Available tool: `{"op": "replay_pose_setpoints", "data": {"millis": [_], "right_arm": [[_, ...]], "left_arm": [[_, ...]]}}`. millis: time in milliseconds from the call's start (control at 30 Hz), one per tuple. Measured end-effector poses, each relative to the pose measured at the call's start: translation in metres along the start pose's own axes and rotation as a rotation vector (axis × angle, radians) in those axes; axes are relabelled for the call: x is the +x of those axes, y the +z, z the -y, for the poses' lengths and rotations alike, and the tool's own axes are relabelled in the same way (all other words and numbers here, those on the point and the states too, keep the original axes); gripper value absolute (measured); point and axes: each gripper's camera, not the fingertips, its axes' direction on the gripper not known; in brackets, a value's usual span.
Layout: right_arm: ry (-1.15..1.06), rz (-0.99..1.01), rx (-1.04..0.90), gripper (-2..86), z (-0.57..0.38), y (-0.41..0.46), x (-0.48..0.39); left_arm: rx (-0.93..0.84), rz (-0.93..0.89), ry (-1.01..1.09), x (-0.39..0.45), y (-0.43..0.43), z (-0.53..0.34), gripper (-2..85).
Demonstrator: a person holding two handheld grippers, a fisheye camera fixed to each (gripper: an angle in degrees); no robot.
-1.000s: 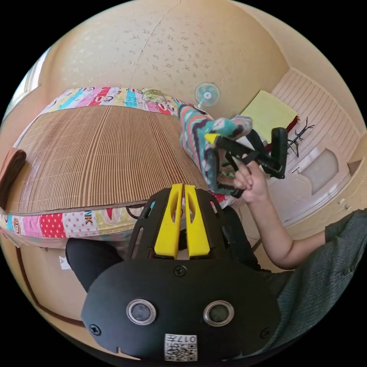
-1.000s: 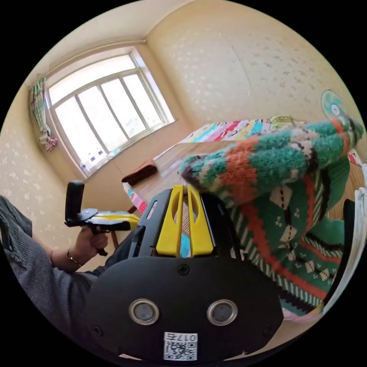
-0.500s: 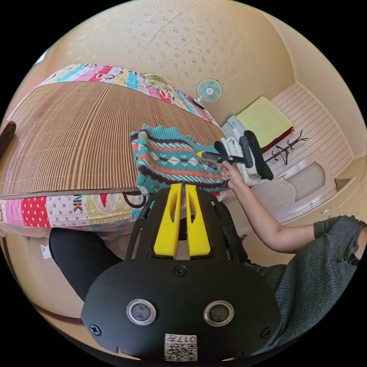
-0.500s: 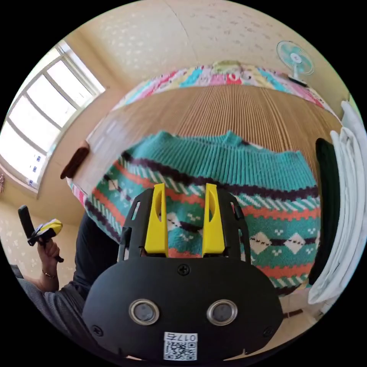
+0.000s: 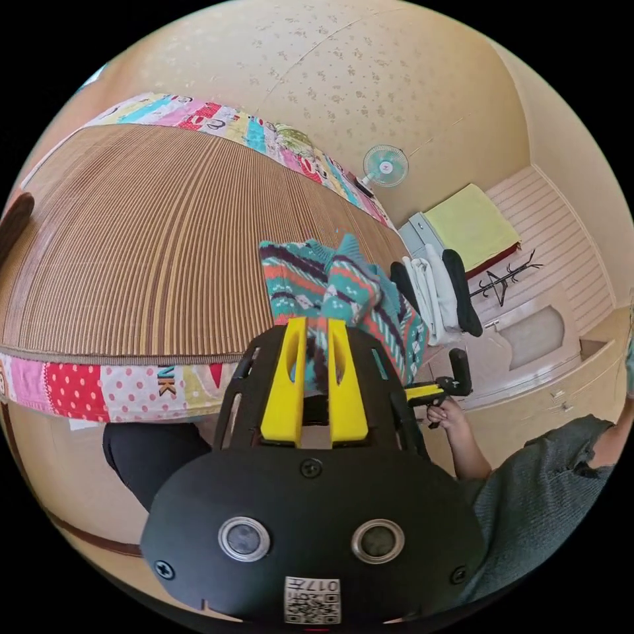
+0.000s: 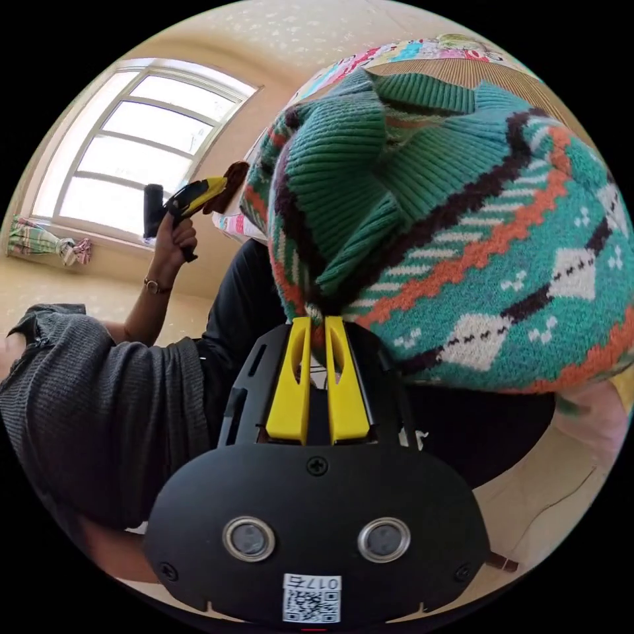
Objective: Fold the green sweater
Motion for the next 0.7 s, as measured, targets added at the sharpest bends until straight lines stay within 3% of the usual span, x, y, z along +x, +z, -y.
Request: {"op": "replay_pose_setpoints", "data": {"millis": [100, 300, 467, 533, 667, 700], "right_arm": [[-0.102, 0.03, 0.074, 4.3, 0.009, -0.039, -0.008], [-0.213, -0.146, 0.301, 4.7, 0.078, -0.144, -0.014], [0.107, -0.45, 0.303, 9.7, 0.174, -0.189, 0.058], [0.318, -0.598, 0.218, 11.9, 0.224, -0.186, 0.114], [0.509, -0.756, 0.088, 13.3, 0.27, -0.168, 0.172], [0.564, -0.753, -0.059, 13.2, 0.28, -0.154, 0.191]], "left_arm": [[-0.051, 0.089, 0.051, -0.003, 0.044, 0.076, 9.5], [-0.268, 0.25, 0.051, -0.04, 0.161, 0.213, 11.5], [-0.428, 0.269, -0.1, -0.091, 0.217, 0.239, 13.3], [-0.409, 0.289, -0.116, -0.094, 0.212, 0.235, 12.4], [-0.426, 0.274, -0.158, -0.097, 0.203, 0.22, 9.9], [-0.441, 0.23, -0.178, -0.1, 0.2, 0.215, 8.7]]}}
